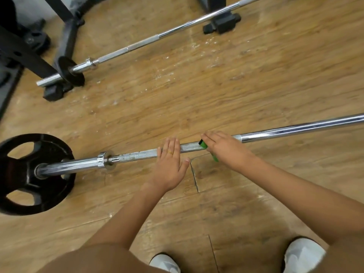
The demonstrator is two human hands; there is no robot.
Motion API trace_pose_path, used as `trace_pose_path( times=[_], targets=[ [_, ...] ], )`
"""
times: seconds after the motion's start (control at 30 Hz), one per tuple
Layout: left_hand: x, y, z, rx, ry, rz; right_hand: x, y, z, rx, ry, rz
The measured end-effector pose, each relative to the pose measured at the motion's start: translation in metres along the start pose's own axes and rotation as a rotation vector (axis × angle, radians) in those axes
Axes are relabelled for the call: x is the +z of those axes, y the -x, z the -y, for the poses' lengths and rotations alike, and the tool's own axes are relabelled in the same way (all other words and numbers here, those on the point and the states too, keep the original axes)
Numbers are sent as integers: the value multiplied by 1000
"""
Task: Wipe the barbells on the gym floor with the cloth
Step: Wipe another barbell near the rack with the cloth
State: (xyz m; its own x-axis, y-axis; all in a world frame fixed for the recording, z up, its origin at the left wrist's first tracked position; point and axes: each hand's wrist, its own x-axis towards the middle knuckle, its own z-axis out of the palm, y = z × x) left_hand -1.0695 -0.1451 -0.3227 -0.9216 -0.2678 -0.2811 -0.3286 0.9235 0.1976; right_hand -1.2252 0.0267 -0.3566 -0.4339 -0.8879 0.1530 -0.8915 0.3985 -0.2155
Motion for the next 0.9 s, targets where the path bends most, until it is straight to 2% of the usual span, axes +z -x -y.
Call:
trace_pose_path(
  times=[0.27, 0.47, 0.57, 0.7, 0.83, 0.9],
  targets=[
    [29, 5, -3, -8, -47, -173, 11, -3, 13, -85, -11, -123],
    [43, 1, -17, -98, 30, -310, 3, 5, 9, -104, 15, -82],
    [41, -3, -25, -93, 114, -312, 4, 8, 8, -77, 17, -66],
    [39, -4, -25, -14, 83, -342, 8, 5, 18, -4, -28, -70],
    [39, -1, -11, 57, 65, -331, 5, 13, 13, -40, -12, -107],
    [39, -1, -12, 54, 73, -340, 4, 18, 8, -2, -15, -116]
  ],
)
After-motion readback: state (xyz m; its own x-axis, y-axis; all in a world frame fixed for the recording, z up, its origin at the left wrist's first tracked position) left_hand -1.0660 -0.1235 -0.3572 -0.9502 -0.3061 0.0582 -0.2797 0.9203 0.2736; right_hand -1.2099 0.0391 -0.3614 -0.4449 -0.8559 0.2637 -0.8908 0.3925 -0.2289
